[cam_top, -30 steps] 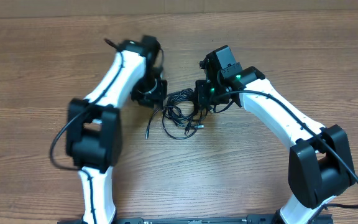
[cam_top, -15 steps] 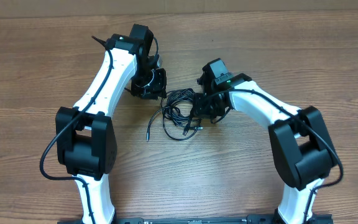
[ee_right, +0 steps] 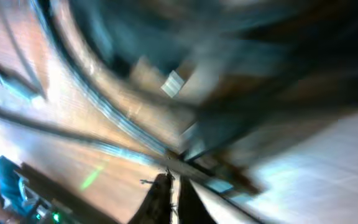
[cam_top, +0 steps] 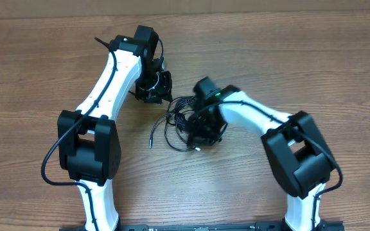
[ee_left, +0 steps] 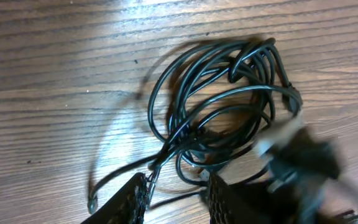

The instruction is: Untangle cables

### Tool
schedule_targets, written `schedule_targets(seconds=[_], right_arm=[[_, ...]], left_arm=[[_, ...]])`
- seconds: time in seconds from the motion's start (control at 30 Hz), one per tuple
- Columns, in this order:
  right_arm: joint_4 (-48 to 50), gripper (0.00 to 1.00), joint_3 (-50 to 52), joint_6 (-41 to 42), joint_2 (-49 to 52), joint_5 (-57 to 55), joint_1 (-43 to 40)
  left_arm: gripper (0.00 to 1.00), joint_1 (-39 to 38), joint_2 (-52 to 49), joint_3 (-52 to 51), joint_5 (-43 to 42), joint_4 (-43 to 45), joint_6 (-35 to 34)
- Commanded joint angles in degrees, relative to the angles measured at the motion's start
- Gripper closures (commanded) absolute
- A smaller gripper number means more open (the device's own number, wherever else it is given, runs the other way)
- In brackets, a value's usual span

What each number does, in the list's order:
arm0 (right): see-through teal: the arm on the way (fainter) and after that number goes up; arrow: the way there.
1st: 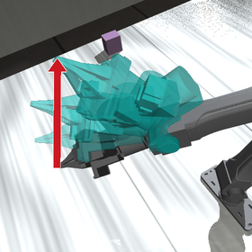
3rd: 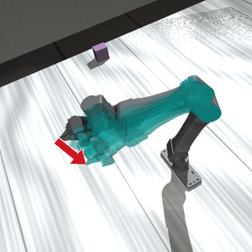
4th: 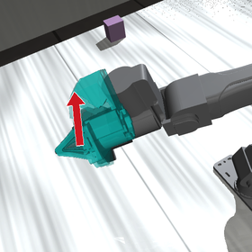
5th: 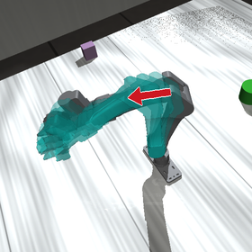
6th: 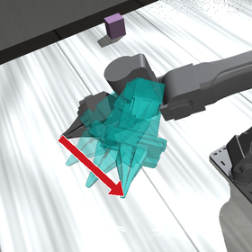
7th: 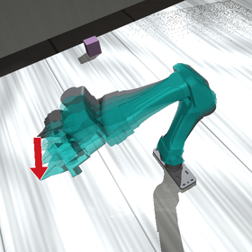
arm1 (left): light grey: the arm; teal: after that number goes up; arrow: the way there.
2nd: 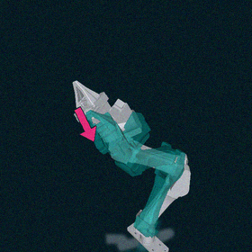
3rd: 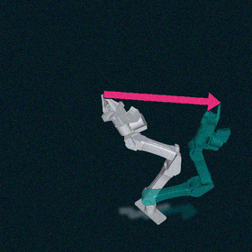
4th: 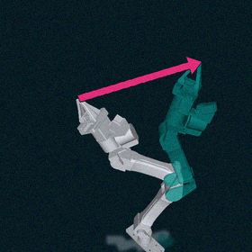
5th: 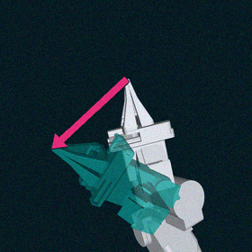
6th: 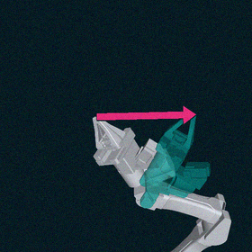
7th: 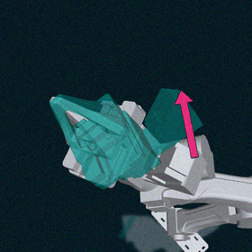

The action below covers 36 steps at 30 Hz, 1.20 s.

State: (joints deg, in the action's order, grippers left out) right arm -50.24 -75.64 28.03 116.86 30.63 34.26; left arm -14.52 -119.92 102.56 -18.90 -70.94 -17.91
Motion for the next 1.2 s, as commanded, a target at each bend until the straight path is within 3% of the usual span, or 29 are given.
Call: schedule_targets(seconds=[0.0, 0.17, 0.2, 0.23, 0.27, 0.53, 0.8, 1.17], right_arm=[[-2.2, 0.96, -1.9, -0.4, 0.0, 1.0, 1.9], [-3.9, 0.96, -8.0, -3.0, -1.0, -5.8, -0.4], [-2.1, 0.96, -8.0, -3.0, -1.0, -7.9, -0.9], [-0.1, 0.96, -8.0, -2.9, -1.0, -10.4, -1.4], [1.4, 0.96, -8.0, -2.7, -1.0, -12.1, -1.7], [10.3, 0.96, -7.9, -2.3, 2.4, -16.3, -2.4], [8.2, 0.96, -7.9, 0.4, 3.7, -18.1, -4.0], [-2.7, 0.96, -6.4, 2.3, 3.7, -9.2, -2.3]], left_arm=[[0.66, -0.2, -0.4, 0.5, 2.6, -1.2, -0.5], [0.67, 0.1, -0.4, 0.5, 5.4, -2.2, -1.7], [0.72, 0.1, -0.4, 0.5, 5.3, -2.4, -2.3], [0.94, 0.1, -0.4, 0.5, 5.3, -2.8, -3.1], [0.96, 0.1, -0.4, 0.5, 5.1, -3.6, -3.9], [0.96, -3.7, -0.4, -3.3, 4.0, -9.4, -2.2], [0.96, -6.3, -0.4, -15.7, 6.0, 5.7, -5.3], [0.96, -2.4, -0.4, -16.2, 11.2, 22.7, -5.3]])
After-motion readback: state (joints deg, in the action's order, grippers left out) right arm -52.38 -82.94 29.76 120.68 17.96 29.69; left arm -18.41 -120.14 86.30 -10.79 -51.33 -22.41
